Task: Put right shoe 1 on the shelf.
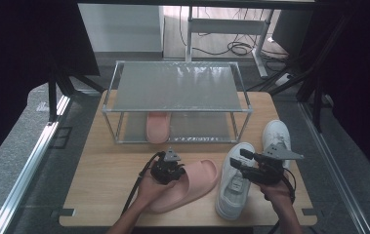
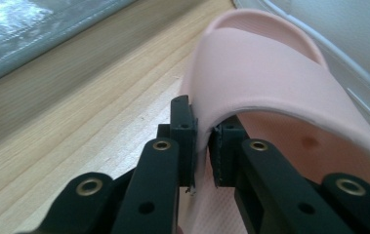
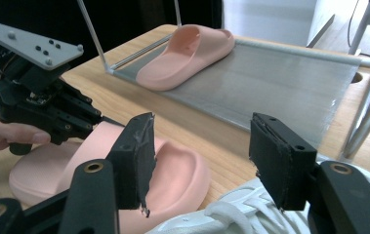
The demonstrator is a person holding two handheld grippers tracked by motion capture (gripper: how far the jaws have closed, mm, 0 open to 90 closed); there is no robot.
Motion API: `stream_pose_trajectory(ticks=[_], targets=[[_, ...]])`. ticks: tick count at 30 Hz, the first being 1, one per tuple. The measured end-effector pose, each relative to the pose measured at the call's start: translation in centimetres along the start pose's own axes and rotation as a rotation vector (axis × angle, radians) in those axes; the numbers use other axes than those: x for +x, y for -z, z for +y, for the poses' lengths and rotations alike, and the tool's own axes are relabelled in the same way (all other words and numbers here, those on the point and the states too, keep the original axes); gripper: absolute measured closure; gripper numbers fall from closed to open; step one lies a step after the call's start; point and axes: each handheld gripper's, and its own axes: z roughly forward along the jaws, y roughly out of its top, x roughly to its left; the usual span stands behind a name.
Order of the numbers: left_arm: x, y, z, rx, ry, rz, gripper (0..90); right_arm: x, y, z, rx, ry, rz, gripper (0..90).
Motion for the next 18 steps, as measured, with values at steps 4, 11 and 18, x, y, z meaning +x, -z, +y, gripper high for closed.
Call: stream_pose_trajectory(ticks=[4, 11, 18], targets=[[0.1, 0.4, 0.4, -0.018, 0.029, -0.005, 84.0, 0.1, 0.3, 0.2, -0.011, 0.002, 0.0, 43.7], [0.7, 0.2, 1.7, -0.056, 0.079, 0.033, 83.7, -0.1, 0.8, 0.5, -0.027, -0.002, -0.008, 43.7], [2.4, -0.6, 3.9, -0.119, 0.189, 0.138, 83.5, 0.0, 0.6, 0.5, -0.026, 0.003, 0.002, 43.7]])
